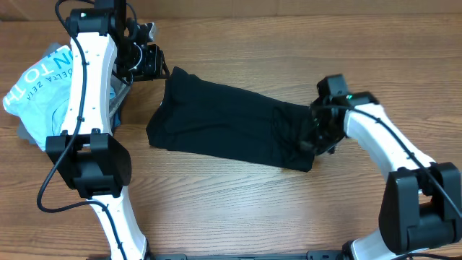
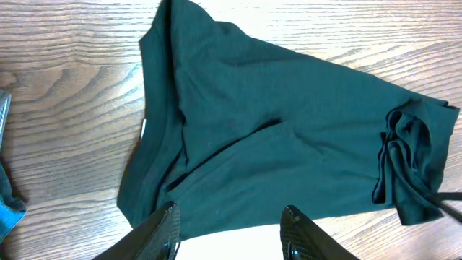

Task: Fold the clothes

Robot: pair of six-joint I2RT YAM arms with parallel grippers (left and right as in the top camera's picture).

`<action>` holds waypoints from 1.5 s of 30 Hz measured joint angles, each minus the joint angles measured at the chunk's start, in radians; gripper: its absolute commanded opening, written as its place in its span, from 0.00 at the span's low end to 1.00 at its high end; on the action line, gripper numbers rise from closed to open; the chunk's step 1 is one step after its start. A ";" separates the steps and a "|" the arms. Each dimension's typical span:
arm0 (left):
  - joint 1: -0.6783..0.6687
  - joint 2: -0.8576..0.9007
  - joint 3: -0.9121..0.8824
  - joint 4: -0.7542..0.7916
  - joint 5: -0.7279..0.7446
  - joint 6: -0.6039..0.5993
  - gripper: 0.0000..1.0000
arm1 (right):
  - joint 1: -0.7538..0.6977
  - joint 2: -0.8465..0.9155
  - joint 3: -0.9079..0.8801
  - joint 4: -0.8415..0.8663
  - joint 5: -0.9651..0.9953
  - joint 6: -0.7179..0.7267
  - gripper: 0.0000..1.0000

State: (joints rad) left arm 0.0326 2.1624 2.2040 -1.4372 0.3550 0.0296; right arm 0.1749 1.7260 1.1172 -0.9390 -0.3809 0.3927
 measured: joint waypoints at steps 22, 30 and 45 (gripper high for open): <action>0.000 0.000 0.000 -0.008 0.000 0.000 0.49 | -0.091 -0.001 0.091 -0.039 -0.016 0.008 0.08; 0.000 0.000 0.000 -0.008 0.000 0.000 0.49 | -0.010 0.016 -0.049 0.139 -0.047 0.097 0.04; 0.000 0.000 0.000 -0.033 0.000 0.000 0.49 | 0.060 0.044 0.008 0.394 -0.372 0.148 0.08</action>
State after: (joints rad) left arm 0.0326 2.1624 2.2040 -1.4704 0.3553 0.0296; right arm 0.2348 1.7699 1.1248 -0.5446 -0.7532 0.5404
